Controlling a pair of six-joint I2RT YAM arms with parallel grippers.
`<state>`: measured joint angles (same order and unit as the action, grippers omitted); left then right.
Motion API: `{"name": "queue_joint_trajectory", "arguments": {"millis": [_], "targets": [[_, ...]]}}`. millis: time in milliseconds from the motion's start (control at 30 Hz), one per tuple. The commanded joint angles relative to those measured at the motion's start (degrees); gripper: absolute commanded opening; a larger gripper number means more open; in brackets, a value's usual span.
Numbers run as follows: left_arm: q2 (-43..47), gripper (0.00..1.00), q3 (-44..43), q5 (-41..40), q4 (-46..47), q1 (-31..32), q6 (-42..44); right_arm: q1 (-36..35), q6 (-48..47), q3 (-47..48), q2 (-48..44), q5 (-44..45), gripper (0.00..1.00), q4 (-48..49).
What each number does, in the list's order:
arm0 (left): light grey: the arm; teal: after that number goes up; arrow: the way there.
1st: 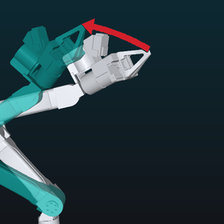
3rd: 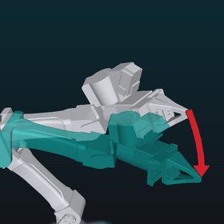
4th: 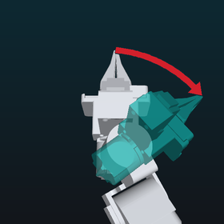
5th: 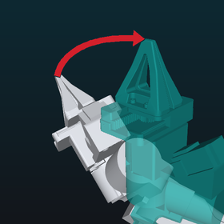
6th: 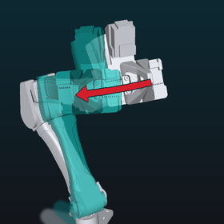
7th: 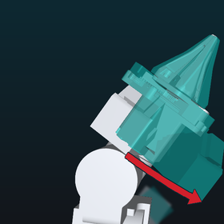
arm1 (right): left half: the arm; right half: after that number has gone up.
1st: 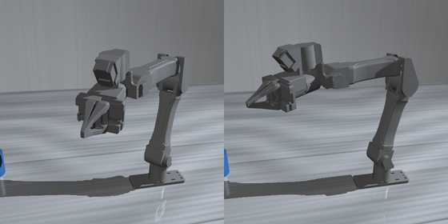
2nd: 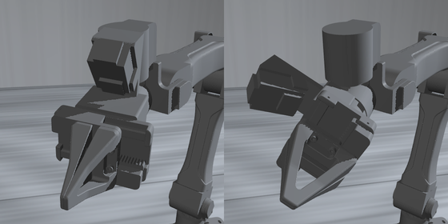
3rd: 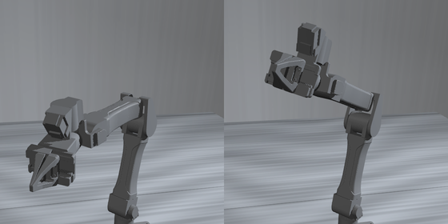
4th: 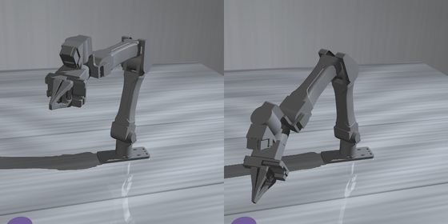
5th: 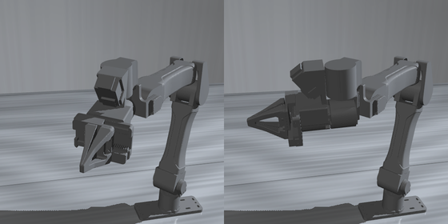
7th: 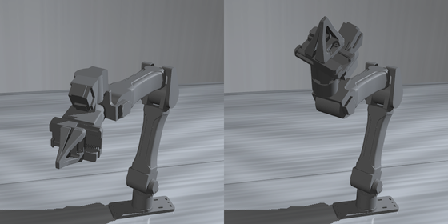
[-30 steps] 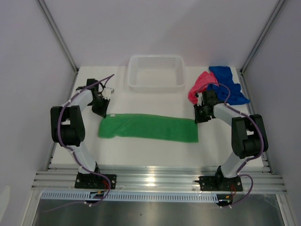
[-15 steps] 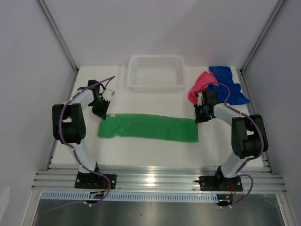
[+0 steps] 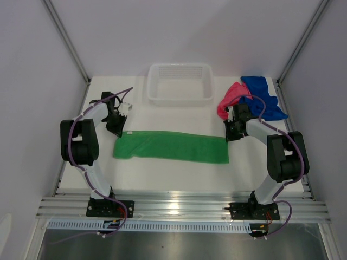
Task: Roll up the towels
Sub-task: Fold the towel
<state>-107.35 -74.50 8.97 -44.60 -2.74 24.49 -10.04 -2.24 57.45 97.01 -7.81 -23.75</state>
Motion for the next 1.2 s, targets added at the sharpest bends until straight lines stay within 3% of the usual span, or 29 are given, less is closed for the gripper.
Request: {"name": "queue_joint_trajectory", "arguments": {"millis": [0,267,800,1167], "targets": [[2.2,0.17,-1.2,0.0,0.7,0.1,0.5,0.0,-0.6,2.0,-1.6,1.7,0.14,-0.4],[4.2,0.15,-0.2,1.7,2.0,0.4,-0.1,0.0,-0.2,1.5,-1.9,1.6,0.16,-0.1],[1.0,0.23,-0.8,-2.9,0.8,0.7,-0.1,0.0,-0.6,0.7,-1.6,0.9,0.17,-0.2],[-0.4,0.18,-1.9,0.3,-1.6,1.1,0.1,0.1,-0.8,-0.1,-1.8,0.9,0.16,0.0]]}}
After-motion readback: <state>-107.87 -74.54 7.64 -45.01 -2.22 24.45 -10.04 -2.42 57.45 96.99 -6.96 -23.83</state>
